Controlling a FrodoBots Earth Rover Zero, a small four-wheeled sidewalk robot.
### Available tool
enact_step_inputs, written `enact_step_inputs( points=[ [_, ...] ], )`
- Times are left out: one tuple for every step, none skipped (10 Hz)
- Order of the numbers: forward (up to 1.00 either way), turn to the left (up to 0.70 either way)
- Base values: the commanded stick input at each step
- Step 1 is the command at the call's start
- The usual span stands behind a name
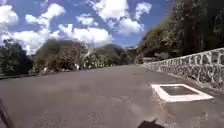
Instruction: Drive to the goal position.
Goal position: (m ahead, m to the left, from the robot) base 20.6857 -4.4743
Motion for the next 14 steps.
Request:
enact_step_inputs(
  points=[
    [0.50, 0.00],
    [0.50, 0.00],
    [0.50, 0.00],
    [0.50, 0.00],
    [0.50, 0.00],
    [0.50, 0.00],
    [0.50, 0.00],
    [0.50, 0.00],
    [0.50, 0.00],
    [0.50, 0.00],
    [0.50, 0.00],
    [0.50, 0.00],
    [0.50, 0.00],
    [0.50, 0.00]
  ],
)
